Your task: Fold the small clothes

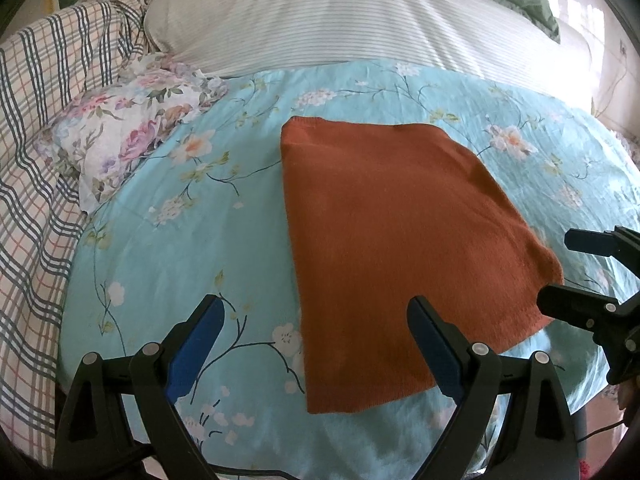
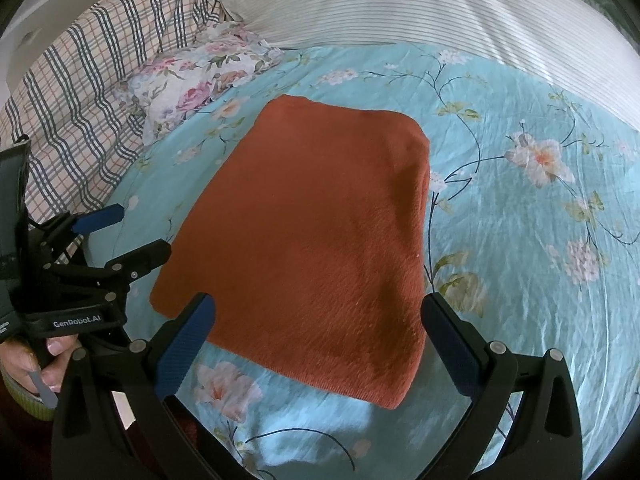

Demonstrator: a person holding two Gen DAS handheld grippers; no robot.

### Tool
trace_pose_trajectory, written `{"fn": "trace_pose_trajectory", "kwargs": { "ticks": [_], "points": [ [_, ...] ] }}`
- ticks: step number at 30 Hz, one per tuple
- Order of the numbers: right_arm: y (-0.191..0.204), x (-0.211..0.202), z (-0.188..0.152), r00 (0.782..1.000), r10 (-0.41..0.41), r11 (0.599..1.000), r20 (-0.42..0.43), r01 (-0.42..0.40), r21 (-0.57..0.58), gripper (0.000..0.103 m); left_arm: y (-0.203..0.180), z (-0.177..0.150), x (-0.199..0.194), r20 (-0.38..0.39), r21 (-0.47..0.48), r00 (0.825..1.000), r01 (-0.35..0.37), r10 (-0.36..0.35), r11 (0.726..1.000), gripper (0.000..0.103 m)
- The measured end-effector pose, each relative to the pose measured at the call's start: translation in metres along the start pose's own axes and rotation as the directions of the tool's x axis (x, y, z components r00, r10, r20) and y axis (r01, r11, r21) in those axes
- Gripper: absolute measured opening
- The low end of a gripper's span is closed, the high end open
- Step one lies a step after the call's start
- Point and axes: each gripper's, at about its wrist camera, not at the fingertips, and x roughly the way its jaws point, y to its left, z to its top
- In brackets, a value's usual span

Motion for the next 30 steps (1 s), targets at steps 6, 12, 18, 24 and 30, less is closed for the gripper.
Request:
{"fn": "trace_pose_trajectory", "kwargs": {
  "ticks": [6, 12, 18, 24, 30],
  "points": [
    [-0.001, 0.002, 0.003, 1.0, 0.0, 1.0, -0.001, 0.0, 0.002, 0.102, 0.0, 0.003, 0.003, -0.007, -0.006, 1.0, -0.001, 0.001, 1.0, 0.094],
    [-0.003, 0.003, 0.007, 1.0, 0.004, 1.0, -0.001, -0.004, 0.001, 0.102, -0.002, 0.006, 0.005, -0.007, -0.004, 1.0, -0.004, 0.004, 1.0, 0.094],
    [-0.002, 0.004, 0.009, 1.0, 0.001, 1.0, -0.001, -0.001, 0.004, 0.102, -0.001, 0.008, 0.006, -0.008, -0.006, 1.0, -0.004, 0.004, 1.0, 0.094],
    [-0.004, 0.004, 0.011, 1.0, 0.002, 1.0, -0.002, -0.002, 0.003, 0.102, -0.002, 0.008, 0.006, -0.008, -0.006, 1.0, -0.004, 0.004, 1.0, 0.094],
    [-0.004, 0.005, 0.012, 1.0, 0.001, 1.0, -0.002, -0.001, 0.003, 0.102, -0.002, 0.009, 0.007, -0.007, -0.006, 1.0, -0.004, 0.004, 1.0, 0.094]
  ]
}}
